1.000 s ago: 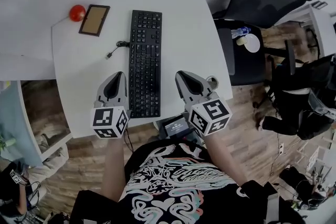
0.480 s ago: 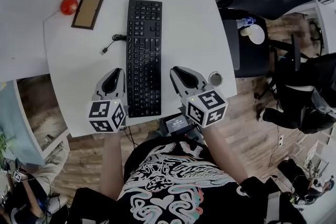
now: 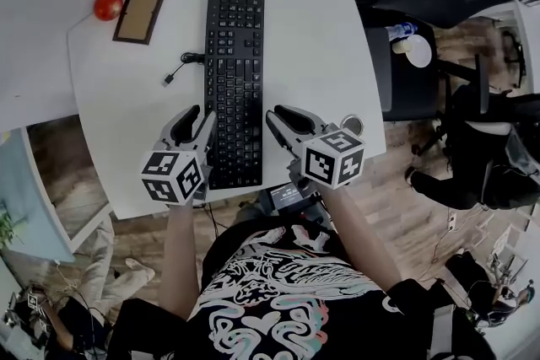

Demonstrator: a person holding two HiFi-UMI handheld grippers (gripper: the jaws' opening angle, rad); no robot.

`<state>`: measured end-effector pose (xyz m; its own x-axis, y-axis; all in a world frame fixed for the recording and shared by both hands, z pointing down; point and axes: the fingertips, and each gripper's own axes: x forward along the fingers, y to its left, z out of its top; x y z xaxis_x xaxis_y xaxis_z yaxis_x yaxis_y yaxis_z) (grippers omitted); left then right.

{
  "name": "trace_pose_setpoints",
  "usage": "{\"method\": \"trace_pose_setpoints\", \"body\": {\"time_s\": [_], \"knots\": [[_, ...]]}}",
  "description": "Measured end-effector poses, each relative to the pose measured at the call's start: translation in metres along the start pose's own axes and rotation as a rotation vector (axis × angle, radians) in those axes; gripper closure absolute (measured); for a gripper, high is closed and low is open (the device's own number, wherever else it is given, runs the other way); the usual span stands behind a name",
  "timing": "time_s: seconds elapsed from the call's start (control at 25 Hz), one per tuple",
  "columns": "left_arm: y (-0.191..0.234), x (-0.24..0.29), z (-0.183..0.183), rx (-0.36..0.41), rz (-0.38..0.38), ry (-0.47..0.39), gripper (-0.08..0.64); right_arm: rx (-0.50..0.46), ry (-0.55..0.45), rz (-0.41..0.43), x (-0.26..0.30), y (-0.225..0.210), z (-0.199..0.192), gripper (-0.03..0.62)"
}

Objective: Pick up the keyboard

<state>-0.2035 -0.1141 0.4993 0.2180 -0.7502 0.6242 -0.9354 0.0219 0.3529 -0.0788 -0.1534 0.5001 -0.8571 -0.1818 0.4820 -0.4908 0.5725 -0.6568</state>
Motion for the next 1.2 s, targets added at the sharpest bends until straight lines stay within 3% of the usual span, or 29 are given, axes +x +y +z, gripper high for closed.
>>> {"method": "trace_pose_setpoints", "body": {"time_s": [0.28,0.52,0.68,0.96,1.2], "knots": [[0.0,0.006,-0.005,-0.073,-0.046,0.043,0.403,0.079,0.075,0.008,0.018,-0.001,-0.004,0.463],[0.0,0.016,-0.015,-0.155,-0.099,0.115,0.383,0.162,0.148,-0.017,0.027,-0.013,-0.017,0.456],[-0.005,0.022,-0.02,-0.228,-0.159,0.153,0.383,0.211,0.179,0.033,0.032,-0.011,-0.022,0.456],[-0.007,0.027,-0.024,-0.336,-0.227,0.185,0.382,0.222,0.251,0.077,0.038,-0.005,-0.027,0.456],[0.001,0.03,-0.03,-0.434,-0.284,0.23,0.383,0.232,0.247,0.086,0.043,-0.004,-0.029,0.457]]}}
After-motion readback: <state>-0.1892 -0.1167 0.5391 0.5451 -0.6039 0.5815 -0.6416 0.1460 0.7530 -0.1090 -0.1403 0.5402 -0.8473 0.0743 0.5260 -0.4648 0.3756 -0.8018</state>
